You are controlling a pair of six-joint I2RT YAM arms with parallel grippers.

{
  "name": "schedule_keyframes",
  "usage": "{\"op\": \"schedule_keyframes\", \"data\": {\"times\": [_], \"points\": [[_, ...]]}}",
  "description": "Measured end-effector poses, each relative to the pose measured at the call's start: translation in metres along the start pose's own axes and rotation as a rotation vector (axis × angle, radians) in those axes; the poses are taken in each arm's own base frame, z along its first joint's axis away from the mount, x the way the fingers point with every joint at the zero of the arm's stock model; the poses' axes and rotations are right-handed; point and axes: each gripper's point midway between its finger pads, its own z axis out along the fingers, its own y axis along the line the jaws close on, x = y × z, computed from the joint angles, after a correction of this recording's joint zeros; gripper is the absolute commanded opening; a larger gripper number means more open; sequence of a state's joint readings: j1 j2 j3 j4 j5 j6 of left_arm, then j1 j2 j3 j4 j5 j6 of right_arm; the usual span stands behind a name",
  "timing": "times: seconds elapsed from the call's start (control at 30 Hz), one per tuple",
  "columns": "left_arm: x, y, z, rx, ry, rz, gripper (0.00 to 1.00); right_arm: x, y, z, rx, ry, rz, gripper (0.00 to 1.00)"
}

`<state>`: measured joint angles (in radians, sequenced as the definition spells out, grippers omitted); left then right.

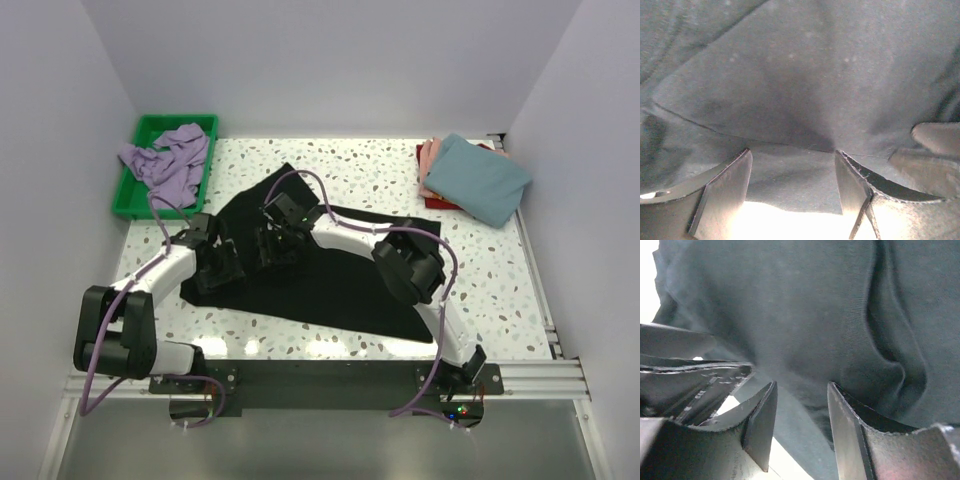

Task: Fold and stack the t-shirts
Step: Fold the tshirt

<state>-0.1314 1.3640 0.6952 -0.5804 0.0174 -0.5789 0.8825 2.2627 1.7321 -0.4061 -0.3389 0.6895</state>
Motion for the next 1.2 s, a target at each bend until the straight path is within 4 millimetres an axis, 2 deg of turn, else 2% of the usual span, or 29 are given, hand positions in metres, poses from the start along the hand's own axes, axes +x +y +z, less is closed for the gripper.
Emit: {"op": "schedule_keyframes", "data": {"times": [0.23,0.5,0.83,0.93,1.0,1.07,1.2], "points": [[0.0,0.006,0.002,-0.033,0.003,-0.007,0.74,-0.009,-0.017,-0.002,0.072,-0.04,-0.006,0.48],[-0.001,0.006,0.003,-0.038,0.01,-0.01,0.75,-0.026,-0.05,-0.02,0.117,-0.076,0.05,0.48],[-0.003,0.006,0.003,-0.04,0.011,-0.007,0.76,-0.04,-0.068,-0.036,0.138,-0.103,0.054,0.48],[-0.007,0.004,0.0,-0.042,0.015,0.005,0.76,-0.049,-0.07,-0.056,0.154,-0.126,0.045,0.49],[-0.018,-0.002,-0.007,-0.03,-0.003,0.013,0.77,-0.054,-0.07,-0.078,0.156,-0.151,0.037,0.49],[-0.037,-0.016,-0.018,0.007,-0.047,0.015,0.78,-0.056,-0.073,-0.107,0.174,-0.184,0.032,0.49],[-0.078,-0.048,-0.044,0.122,-0.163,0.023,0.8,-0.042,-0.094,-0.165,0.236,-0.244,0.04,0.49]]}}
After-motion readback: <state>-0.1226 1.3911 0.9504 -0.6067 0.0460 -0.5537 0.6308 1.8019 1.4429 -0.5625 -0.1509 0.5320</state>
